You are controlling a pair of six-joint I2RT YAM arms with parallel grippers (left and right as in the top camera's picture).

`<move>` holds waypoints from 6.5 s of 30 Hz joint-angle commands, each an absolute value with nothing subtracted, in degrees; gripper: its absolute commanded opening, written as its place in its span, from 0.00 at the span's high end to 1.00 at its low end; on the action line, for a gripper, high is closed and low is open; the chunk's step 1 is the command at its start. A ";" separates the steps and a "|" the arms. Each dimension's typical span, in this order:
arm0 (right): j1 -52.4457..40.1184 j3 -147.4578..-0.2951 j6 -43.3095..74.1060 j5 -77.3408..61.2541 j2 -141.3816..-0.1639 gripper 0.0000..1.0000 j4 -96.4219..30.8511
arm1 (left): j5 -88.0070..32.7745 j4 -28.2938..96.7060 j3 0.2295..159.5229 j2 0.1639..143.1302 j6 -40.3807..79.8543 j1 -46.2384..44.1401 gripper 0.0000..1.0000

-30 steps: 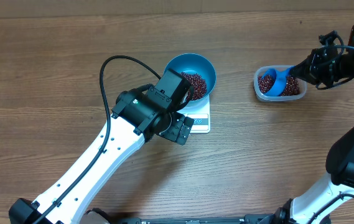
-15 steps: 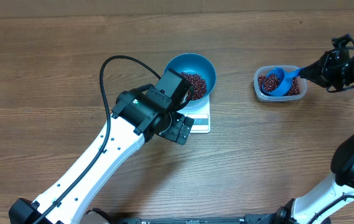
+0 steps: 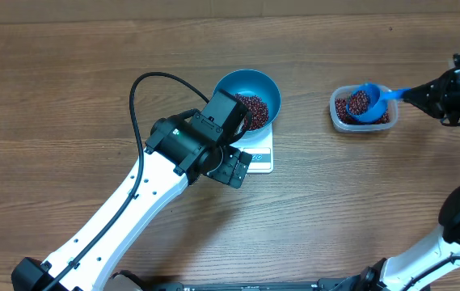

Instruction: Scoop item into bowl and weigh 150g on scale

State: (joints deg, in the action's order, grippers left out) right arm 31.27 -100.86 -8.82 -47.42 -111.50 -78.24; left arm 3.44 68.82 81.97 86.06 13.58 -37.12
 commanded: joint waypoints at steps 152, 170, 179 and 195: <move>-20.18 -102.08 -13.30 -17.58 -99.53 0.96 -52.12 | 3.81 68.75 83.09 85.82 13.96 -37.15 0.00; -20.43 -102.08 -17.10 -17.69 -99.53 0.96 -52.03 | 3.79 68.73 83.09 85.82 13.96 -37.15 0.00; -20.88 -102.08 -20.18 -21.69 -99.53 0.96 -51.57 | 3.79 68.73 83.09 85.82 13.96 -37.15 0.00; -20.84 -102.08 -15.00 -18.94 -99.55 0.96 -49.91 | 3.81 68.73 83.09 85.82 13.96 -37.15 0.00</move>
State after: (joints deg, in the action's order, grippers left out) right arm -20.67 -100.82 -15.75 -18.68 -101.38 -50.52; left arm 3.44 68.82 81.97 86.06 13.58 -37.12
